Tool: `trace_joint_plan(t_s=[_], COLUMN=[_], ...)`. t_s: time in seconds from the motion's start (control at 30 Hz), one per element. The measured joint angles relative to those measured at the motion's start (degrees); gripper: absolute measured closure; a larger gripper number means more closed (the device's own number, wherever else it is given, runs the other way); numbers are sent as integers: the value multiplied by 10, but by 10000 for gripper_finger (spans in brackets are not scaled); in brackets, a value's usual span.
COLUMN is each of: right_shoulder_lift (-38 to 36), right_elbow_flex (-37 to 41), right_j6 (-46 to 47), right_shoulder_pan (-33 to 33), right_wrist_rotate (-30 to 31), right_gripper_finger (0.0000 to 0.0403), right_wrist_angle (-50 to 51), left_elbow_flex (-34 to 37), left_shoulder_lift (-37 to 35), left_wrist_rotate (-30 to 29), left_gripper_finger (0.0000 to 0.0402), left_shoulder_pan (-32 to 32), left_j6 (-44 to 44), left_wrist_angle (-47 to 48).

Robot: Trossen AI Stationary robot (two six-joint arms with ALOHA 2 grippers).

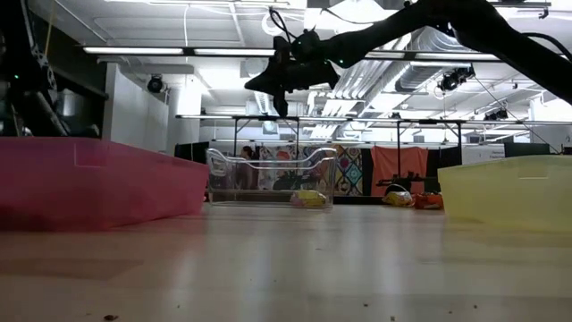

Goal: Sort candy
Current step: Put the red candy into the red bin

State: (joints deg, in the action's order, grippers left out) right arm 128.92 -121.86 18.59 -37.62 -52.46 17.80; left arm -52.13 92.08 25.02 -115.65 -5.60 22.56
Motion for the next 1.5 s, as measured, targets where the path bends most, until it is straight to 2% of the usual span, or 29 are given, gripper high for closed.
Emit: trace_joint_plan(t_s=[0.17,0.47,0.53,0.63,0.73,0.9,1.13,1.5], right_shoulder_lift=[0,0,0,0,0,0,0,0], right_elbow_flex=[0,0,0,0,0,0,0,0], right_j6=[0,0,6,6,5,-9,-21,-21], right_shoulder_pan=[6,7,7,7,8,8,9,9], right_wrist_rotate=[16,24,24,24,24,24,23,23], right_gripper_finger=[403,403,403,403,403,403,403,403], right_wrist_angle=[0,1,3,7,8,11,21,34], left_elbow_flex=[-37,-43,-43,-43,-43,-39,-39,-39], left_shoulder_lift=[41,38,27,8,-7,-7,20,33], left_wrist_rotate=[1,-2,-27,-63,-64,-57,1,10], left_gripper_finger=[402,401,399,390,374,338,291,272], left_shoulder_pan=[14,33,32,30,27,29,28,28], left_j6=[67,86,103,103,88,77,61,59], left_wrist_angle=[119,170,192,198,202,238,218,196])
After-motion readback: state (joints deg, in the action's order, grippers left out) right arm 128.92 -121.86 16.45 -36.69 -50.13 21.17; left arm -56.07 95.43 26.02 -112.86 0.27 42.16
